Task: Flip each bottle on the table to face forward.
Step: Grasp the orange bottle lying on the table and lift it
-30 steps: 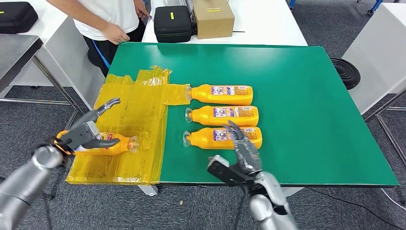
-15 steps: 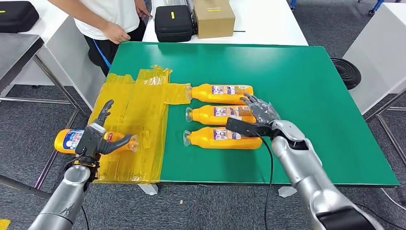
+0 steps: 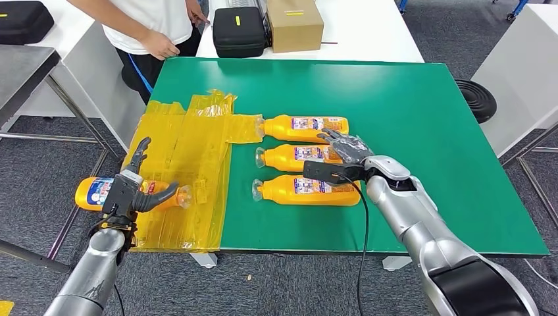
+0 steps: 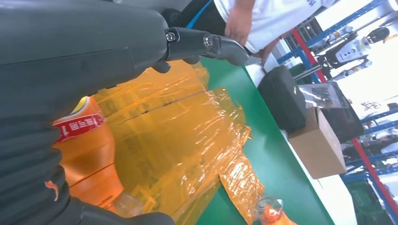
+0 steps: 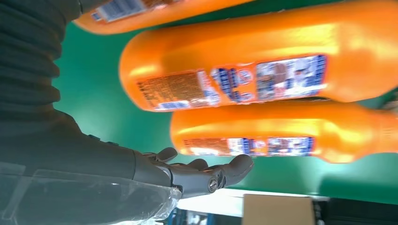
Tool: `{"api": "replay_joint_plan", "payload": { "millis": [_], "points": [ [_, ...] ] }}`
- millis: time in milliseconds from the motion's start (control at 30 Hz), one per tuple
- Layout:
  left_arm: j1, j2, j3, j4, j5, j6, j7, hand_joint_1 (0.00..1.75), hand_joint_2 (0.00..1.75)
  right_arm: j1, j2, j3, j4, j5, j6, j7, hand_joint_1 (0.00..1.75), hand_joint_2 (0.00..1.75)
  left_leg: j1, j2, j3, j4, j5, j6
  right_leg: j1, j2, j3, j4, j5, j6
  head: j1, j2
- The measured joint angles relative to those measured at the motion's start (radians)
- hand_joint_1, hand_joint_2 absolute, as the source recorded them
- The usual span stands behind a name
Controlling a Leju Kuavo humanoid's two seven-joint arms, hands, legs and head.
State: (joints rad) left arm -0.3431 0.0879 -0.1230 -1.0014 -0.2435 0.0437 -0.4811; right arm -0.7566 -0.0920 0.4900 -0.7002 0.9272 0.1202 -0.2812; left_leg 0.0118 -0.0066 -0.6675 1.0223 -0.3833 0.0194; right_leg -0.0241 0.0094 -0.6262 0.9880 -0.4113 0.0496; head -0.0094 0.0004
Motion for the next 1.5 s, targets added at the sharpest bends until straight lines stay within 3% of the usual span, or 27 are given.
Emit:
{"api": "replay_joint_plan", "payload": {
  "millis": [433, 800, 1100, 1500],
  "points": [
    [0.066, -0.002, 0.042, -0.037, -0.015, 0.032, -0.005, 0.00, 1.75, 0.063, -0.004, 0.066, -0.203, -0.099, -0.001, -0.004, 0.00, 1.75, 0.000, 0.000, -0.001, 0.000, 0.000, 0.000, 0.000, 0.000, -0.001, 0.000, 0.000, 0.000, 0.000, 0.000],
    [0.099, -0.002, 0.076, -0.085, -0.026, 0.029, 0.003, 0.00, 1.75, 0.261, -0.071, 0.068, -0.474, -0.111, -0.010, 0.073, 0.00, 1.75, 0.000, -0.002, -0.001, 0.000, -0.001, -0.001, 0.000, -0.001, -0.002, 0.000, -0.001, 0.000, 0.000, 0.000],
    [0.100, -0.002, 0.079, -0.095, -0.041, 0.019, 0.026, 0.00, 1.75, 0.362, -0.092, 0.026, -0.491, -0.102, 0.000, 0.105, 0.00, 1.75, 0.000, -0.002, -0.001, 0.000, -0.001, -0.001, 0.000, -0.001, -0.002, 0.000, -0.001, 0.000, 0.000, 0.000],
    [0.098, -0.007, 0.079, -0.095, -0.062, 0.004, 0.044, 0.00, 1.75, 0.341, -0.088, -0.034, -0.440, -0.068, 0.006, 0.117, 0.00, 1.75, 0.000, -0.002, -0.001, 0.000, -0.001, -0.001, 0.000, -0.001, -0.002, 0.000, -0.001, 0.000, 0.000, 0.000]
  ]
}}
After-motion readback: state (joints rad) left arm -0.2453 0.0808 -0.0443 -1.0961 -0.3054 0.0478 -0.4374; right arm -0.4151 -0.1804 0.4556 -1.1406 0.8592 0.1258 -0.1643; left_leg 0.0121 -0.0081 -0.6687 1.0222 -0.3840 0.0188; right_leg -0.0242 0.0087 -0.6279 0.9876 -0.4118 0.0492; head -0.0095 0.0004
